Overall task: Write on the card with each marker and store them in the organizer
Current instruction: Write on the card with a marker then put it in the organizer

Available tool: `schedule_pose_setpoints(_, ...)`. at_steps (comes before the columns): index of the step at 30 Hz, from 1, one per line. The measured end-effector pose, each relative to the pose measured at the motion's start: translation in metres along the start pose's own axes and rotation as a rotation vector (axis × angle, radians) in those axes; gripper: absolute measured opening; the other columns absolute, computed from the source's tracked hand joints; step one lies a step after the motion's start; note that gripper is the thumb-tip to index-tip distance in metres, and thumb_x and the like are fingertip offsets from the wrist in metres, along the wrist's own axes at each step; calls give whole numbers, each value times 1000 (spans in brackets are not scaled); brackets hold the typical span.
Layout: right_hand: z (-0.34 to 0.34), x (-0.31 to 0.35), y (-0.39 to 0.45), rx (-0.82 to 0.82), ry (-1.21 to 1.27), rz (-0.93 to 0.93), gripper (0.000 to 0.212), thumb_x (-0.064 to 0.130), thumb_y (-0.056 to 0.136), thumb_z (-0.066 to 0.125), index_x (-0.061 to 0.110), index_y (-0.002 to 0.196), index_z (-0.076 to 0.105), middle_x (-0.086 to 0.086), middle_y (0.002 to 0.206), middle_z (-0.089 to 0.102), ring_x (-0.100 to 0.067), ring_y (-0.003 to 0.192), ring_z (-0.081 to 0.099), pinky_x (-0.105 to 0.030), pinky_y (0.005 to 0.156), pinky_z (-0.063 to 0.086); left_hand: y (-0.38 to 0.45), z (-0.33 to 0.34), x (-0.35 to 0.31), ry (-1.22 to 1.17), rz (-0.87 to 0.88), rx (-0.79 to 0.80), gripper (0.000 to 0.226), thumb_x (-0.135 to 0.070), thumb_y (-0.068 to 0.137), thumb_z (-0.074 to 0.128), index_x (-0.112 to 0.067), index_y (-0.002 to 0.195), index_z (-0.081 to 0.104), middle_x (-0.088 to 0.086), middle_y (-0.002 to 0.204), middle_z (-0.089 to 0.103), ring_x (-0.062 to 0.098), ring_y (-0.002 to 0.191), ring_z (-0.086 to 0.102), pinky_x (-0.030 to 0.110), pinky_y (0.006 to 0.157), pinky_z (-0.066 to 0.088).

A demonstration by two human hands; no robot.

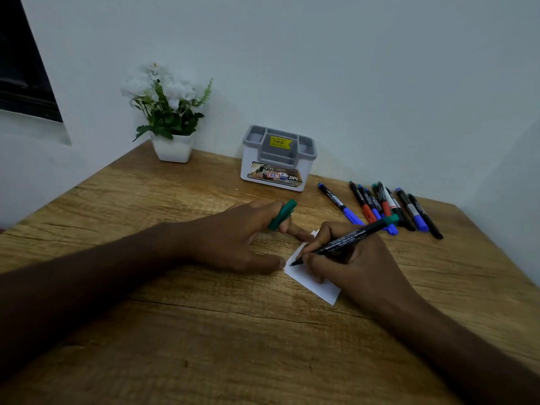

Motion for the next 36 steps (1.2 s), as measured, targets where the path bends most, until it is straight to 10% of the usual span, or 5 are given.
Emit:
schedule_pose_setpoints(24,4,5,0,5,-61,-92,13,15,84,80,24,74,78,5,73,76,-10,69,70,-21,59,54,3,-2,-1,11,-42,-22,63,-49,88,77,-29,137,44,-22,118,46,-8,110,46,19,88,44)
schedule_pose_setpoints(36,-1,-4,1,-21,-21,-11,15,11,86,78,21,75,76,4,72,76,-10,68,72,-31,67,60,3,0,-1,44,-40,0,64,-60,85,73,-31,133,43,-9,130,52,7,115,51,44,100,51)
Point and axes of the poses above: each hand's wrist, its own y-axis towards the middle knuckle, its own z-axis out of the palm, x = y × z, the point moved 10 cm from there along y, towards the middle knuckle
